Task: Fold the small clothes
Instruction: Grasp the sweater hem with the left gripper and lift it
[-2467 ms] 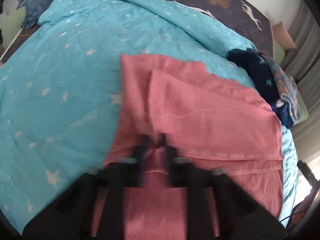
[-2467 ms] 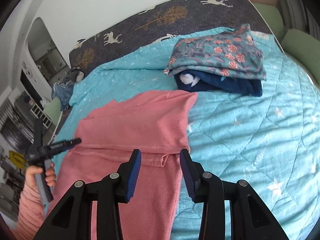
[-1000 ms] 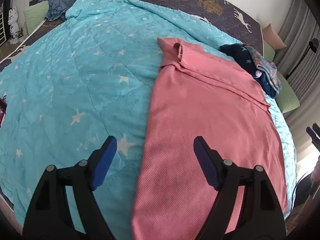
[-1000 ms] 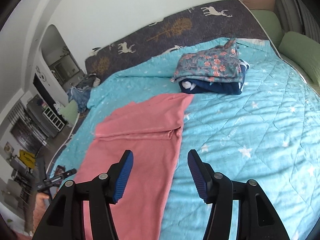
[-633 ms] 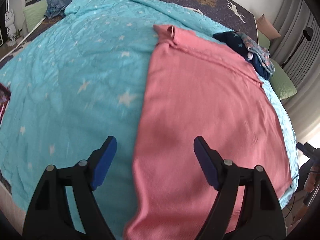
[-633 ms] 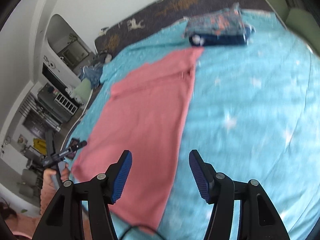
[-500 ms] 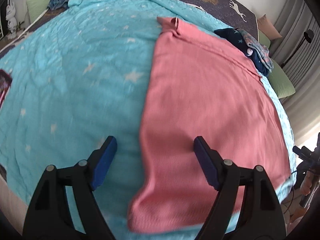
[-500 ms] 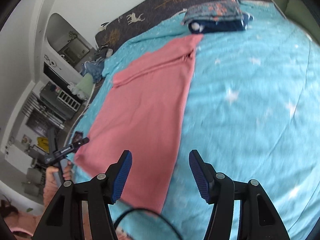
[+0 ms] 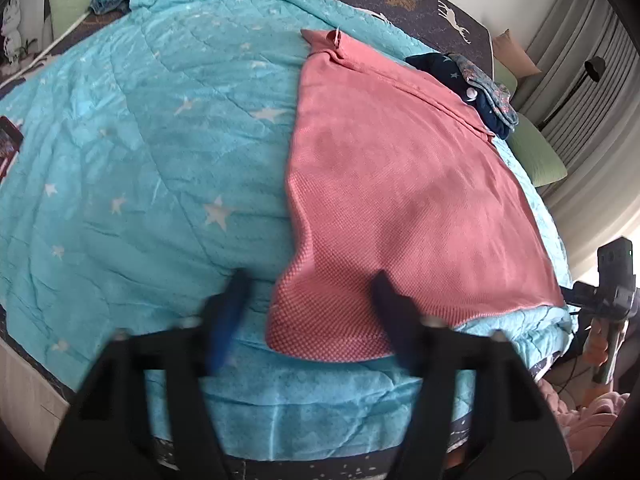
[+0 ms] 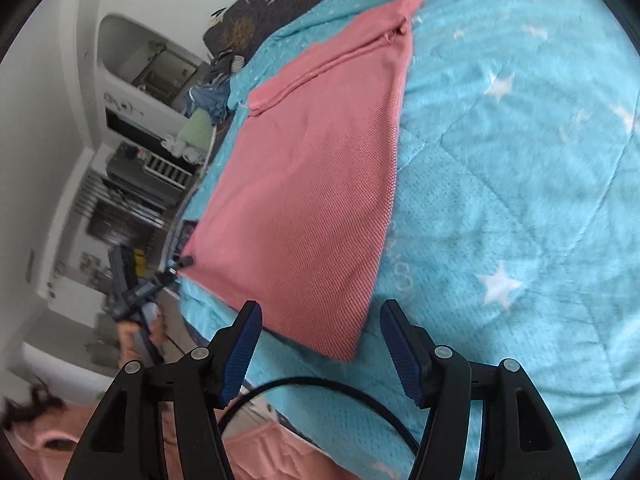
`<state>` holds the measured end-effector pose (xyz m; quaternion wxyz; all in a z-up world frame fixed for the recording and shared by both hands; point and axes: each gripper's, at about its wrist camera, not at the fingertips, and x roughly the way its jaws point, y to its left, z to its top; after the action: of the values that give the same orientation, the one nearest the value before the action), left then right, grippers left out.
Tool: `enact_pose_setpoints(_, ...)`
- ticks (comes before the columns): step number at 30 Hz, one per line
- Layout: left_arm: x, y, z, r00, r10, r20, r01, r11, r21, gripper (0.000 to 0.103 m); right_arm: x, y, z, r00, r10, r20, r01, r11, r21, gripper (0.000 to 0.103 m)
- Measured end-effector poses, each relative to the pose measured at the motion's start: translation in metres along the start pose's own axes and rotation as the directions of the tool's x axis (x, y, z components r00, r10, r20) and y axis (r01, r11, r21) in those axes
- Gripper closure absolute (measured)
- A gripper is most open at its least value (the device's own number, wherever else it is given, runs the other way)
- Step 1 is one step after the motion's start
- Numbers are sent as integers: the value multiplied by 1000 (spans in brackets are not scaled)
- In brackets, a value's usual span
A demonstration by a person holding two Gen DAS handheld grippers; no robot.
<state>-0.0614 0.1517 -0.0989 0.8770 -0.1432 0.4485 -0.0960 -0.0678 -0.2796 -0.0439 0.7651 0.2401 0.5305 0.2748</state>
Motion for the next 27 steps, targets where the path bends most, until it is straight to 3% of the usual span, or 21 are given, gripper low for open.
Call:
enact_pose_setpoints(2, -2, 1, 2, 999, -39, 2, 39, 999, -12, 71, 5, -6, 8, 999, 45, -12, -44, 998, 46, 40)
enact_pose_setpoints(8, 1, 10, 4, 995, -99, 5, 99, 992, -73, 73, 12, -22, 23, 991, 127, -37, -121, 983, 139, 41)
enact_pose_setpoints(11, 1, 11, 7, 995, -105, 5, 105, 991, -87, 79, 17, -20, 24, 991, 122, -47, -115, 985, 131, 51)
enact_pose_setpoints(12, 0, 10, 8, 995, -104, 3, 104, 991, -90, 81, 19, -19, 25, 992, 114, -52, -106, 986, 132, 63)
enact_pose_setpoints(13, 0, 10, 9, 995, -100, 5, 100, 991, -91, 83, 20, -18, 27, 993, 108, -52, -100, 985, 137, 81)
enact_pose_setpoints(15, 0, 10, 14, 995, -98, 14, 99, 989, -110, 89, 21, -19, 30, 992, 114, -50, -104, 982, 158, 94)
enact_pose_setpoints(19, -5, 6, 27, 991, -122, 55, 128, 984, -121, 91, 10, -14, 33, 988, 150, 20, -151, 980, 131, 95)
enact_pose_setpoints(27, -10, -7, 82, 975, -180, 131, 196, 973, -124, 91, -23, 7, 70, 952, 243, 186, -252, 967, 26, 95)
